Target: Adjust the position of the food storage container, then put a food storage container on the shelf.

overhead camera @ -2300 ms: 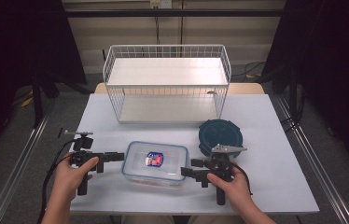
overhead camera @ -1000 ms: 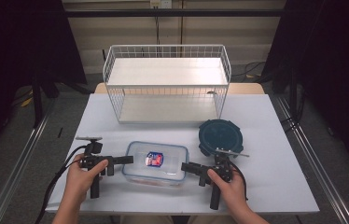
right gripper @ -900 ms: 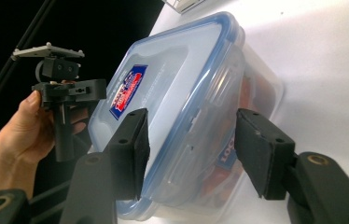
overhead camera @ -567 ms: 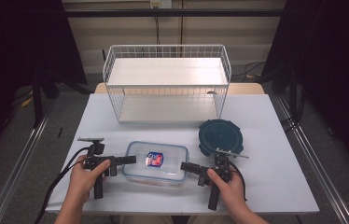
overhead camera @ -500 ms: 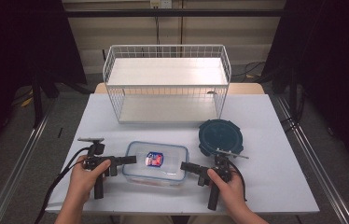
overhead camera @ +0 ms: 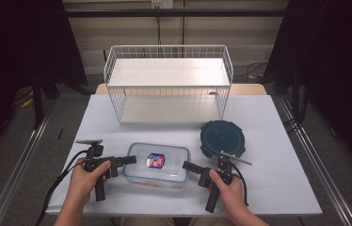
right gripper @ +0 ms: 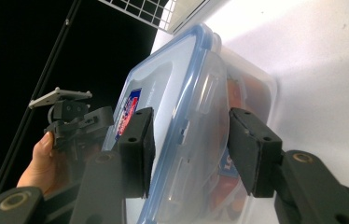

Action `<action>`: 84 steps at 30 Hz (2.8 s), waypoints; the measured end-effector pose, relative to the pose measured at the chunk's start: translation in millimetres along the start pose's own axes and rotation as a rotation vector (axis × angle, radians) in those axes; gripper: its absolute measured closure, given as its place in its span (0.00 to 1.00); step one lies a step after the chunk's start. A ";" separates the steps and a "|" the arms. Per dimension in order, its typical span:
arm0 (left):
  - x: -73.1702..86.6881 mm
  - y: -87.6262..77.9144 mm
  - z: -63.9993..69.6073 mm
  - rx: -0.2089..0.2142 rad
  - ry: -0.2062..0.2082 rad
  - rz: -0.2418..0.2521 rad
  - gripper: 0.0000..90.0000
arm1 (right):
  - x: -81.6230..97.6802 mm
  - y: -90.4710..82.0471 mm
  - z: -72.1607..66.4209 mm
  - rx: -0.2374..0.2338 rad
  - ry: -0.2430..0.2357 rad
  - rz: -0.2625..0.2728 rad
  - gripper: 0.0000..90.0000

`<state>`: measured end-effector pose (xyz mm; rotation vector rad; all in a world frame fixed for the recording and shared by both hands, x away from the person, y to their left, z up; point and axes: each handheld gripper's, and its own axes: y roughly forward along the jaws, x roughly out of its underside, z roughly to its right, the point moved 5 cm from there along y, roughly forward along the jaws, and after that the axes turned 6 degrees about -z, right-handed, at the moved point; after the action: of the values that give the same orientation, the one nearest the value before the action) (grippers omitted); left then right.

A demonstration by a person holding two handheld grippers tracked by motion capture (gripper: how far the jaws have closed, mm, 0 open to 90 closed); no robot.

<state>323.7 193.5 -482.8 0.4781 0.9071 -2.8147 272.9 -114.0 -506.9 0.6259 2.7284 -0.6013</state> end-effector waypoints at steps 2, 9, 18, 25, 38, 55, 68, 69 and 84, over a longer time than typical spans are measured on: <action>0.0 0.3 -0.4 0.004 -0.005 0.005 0.48 | -0.7 0.1 -0.2 0.004 0.004 0.009 0.59; 0.3 -0.8 -1.1 0.009 -0.022 -0.003 0.49 | -1.9 -0.9 -0.7 0.000 0.018 0.029 0.62; 0.0 -2.3 3.2 0.040 -0.040 0.008 0.54 | -7.6 -5.1 -1.1 -0.009 0.034 0.087 0.65; -3.6 -4.9 7.3 0.073 -0.038 0.045 0.57 | -12.2 -9.0 -5.2 -0.024 0.041 0.111 0.66; -9.1 -17.0 17.6 0.127 0.000 0.110 0.60 | -23.6 -12.8 -18.5 -0.093 0.011 0.175 0.67; -14.0 -30.1 38.2 0.113 0.074 0.188 0.60 | -35.2 -16.9 -32.5 -0.138 -0.021 0.204 0.67; -27.9 -33.9 64.8 0.132 0.098 0.243 0.61 | -55.2 -27.7 -47.3 -0.170 -0.035 0.254 0.67; -27.9 -33.9 64.8 0.132 0.098 0.243 0.61 | -55.2 -27.7 -47.3 -0.170 -0.035 0.254 0.67; -55.7 -30.0 89.7 0.164 0.097 0.286 0.61 | -93.4 -39.9 -64.0 -0.176 -0.047 0.320 0.67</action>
<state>346.1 167.1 -378.7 0.7103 0.5710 -2.6317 324.3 -150.6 -404.7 0.9620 2.5244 -0.2912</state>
